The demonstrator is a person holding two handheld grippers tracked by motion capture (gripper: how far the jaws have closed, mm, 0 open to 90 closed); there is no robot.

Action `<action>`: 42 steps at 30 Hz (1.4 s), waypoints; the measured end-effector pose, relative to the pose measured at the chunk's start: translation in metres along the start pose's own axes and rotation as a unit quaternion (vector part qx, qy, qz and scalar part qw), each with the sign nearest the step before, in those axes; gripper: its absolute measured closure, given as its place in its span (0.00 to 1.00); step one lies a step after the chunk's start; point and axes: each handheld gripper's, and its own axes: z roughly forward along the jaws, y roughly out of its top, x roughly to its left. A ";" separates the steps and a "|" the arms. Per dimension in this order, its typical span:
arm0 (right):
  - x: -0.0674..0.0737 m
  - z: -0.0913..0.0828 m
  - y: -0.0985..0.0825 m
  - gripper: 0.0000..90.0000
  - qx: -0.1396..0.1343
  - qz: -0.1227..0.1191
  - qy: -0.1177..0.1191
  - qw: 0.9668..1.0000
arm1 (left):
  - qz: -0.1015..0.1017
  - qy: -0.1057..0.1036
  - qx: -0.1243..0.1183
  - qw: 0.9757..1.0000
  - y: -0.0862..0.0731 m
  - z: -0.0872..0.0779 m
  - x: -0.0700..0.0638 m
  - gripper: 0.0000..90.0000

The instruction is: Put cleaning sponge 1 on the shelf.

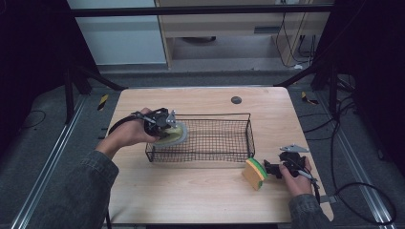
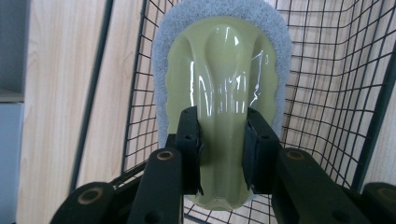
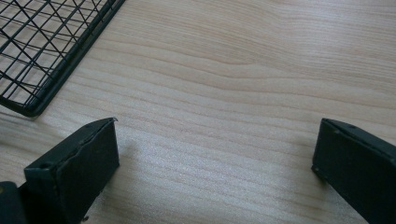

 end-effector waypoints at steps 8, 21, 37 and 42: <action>0.000 0.000 0.000 0.01 0.000 0.001 0.001 1.000 | -0.005 -0.011 0.011 1.000 -0.004 0.015 -0.004 0.79; 0.000 0.000 0.000 0.01 0.000 0.001 0.000 1.000 | -0.022 -0.016 0.004 1.000 -0.007 0.029 -0.004 0.78; 0.000 0.000 0.000 0.01 0.000 0.001 0.001 1.000 | -0.040 -0.028 0.005 0.999 0.001 0.046 -0.009 0.77; 0.000 0.000 0.000 0.01 -0.001 0.001 0.000 1.000 | -0.045 -0.023 -0.010 0.999 0.001 0.041 -0.009 0.73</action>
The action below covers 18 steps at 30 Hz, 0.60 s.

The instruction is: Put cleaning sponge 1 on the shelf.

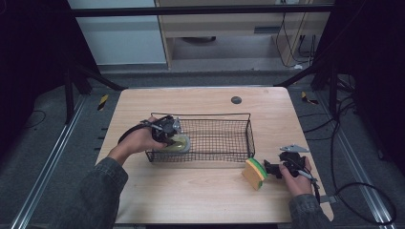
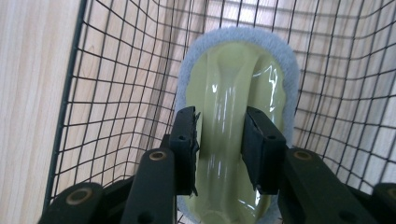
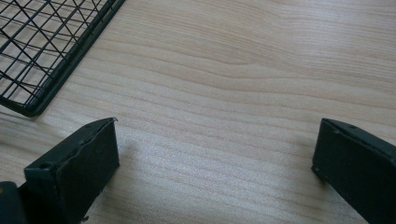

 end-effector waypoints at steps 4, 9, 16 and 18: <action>0.000 0.000 0.000 0.01 0.000 0.000 0.000 1.000 | -0.009 0.005 -0.022 1.000 0.000 -0.006 -0.001 0.72; 0.000 0.000 0.000 0.01 0.000 0.000 0.000 1.000 | -0.017 0.013 -0.040 0.999 0.002 -0.014 -0.002 0.70; 0.000 0.000 0.000 0.01 0.000 0.000 0.000 1.000 | -0.040 0.044 -0.066 0.996 0.002 -0.027 -0.002 0.59; 0.000 0.000 0.000 0.01 0.000 0.000 0.000 1.000 | -0.048 0.054 -0.074 0.995 0.003 -0.031 -0.003 0.54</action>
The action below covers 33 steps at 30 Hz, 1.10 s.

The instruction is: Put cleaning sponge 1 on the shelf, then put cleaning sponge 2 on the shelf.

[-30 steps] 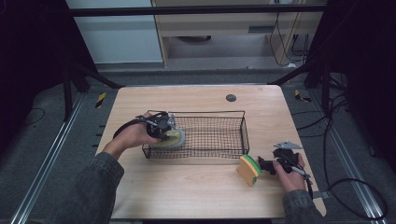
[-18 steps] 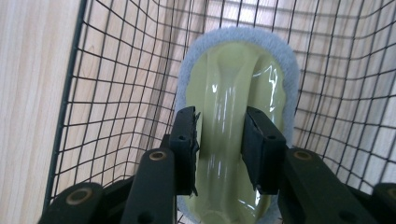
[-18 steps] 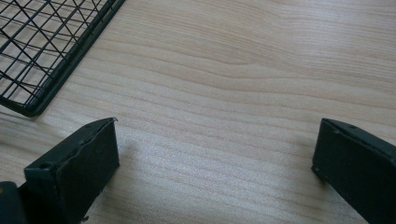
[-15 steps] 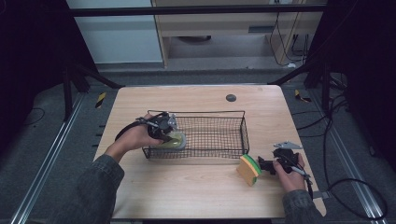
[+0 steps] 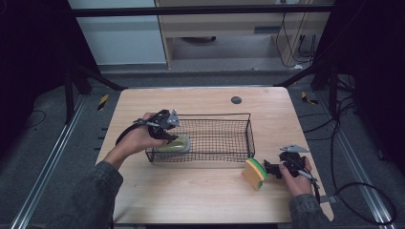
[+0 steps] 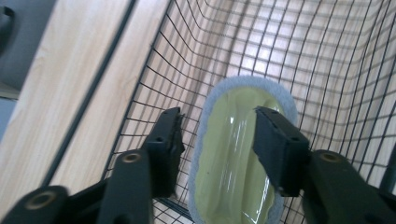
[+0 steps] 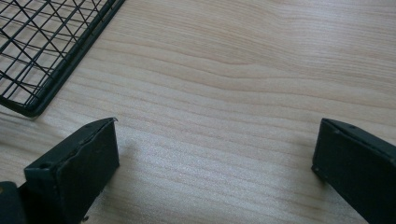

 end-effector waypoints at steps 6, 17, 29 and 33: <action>0.000 0.000 0.000 0.01 0.000 0.000 0.000 1.000 | -0.033 0.024 -0.029 0.999 -0.001 -0.011 -0.004 0.29; -0.001 0.000 0.000 0.01 -0.001 0.001 0.004 1.000 | -0.168 0.056 -0.129 0.976 -0.031 -0.034 -0.024 0.06; -0.004 -0.008 0.003 0.08 0.001 -0.016 -0.004 1.000 | -0.268 0.117 -0.157 0.943 -0.103 -0.047 -0.077 0.05; -0.003 -0.021 0.002 0.10 0.019 -0.031 -0.008 0.999 | -0.282 0.126 -0.119 0.944 -0.125 -0.044 -0.089 0.05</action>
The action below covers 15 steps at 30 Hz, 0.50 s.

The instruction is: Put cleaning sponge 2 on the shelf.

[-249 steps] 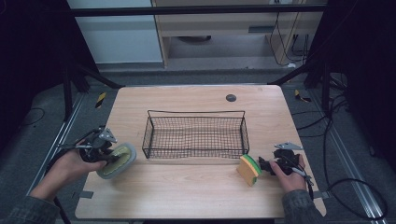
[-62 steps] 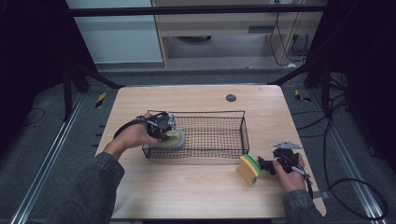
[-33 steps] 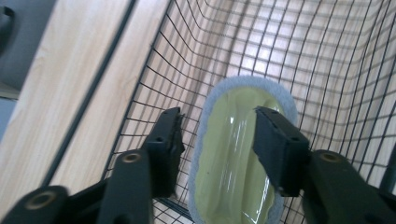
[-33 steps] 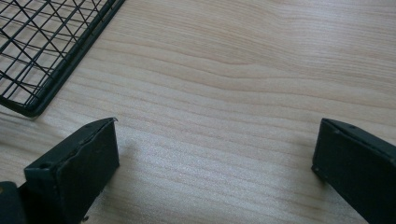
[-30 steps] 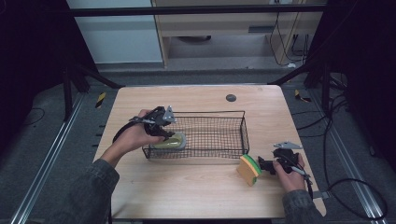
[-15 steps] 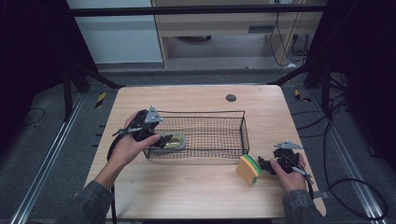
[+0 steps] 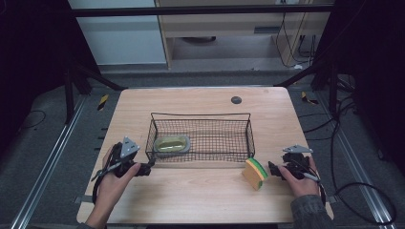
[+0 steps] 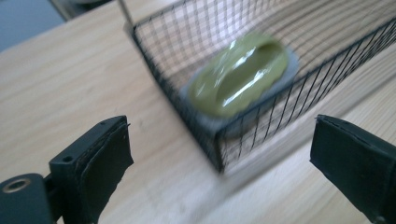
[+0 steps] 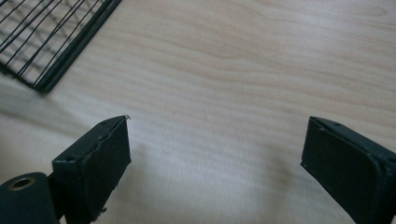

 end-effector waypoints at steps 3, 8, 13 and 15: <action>0.000 -0.010 -0.004 0.13 0.015 -0.005 0.004 1.000 | -0.006 0.003 0.025 1.000 -0.019 0.005 0.002 0.05; 0.001 -0.022 -0.009 0.18 0.042 -0.006 0.022 0.999 | -0.043 -0.019 0.040 0.998 -0.037 0.018 0.007 0.05; 0.014 -0.035 -0.013 0.21 0.066 -0.029 0.039 0.997 | -0.049 -0.018 0.056 0.997 -0.044 0.029 0.010 0.05; 0.021 -0.040 -0.015 0.22 0.076 -0.037 0.047 0.995 | -0.052 -0.021 0.066 0.996 -0.047 0.033 0.010 0.05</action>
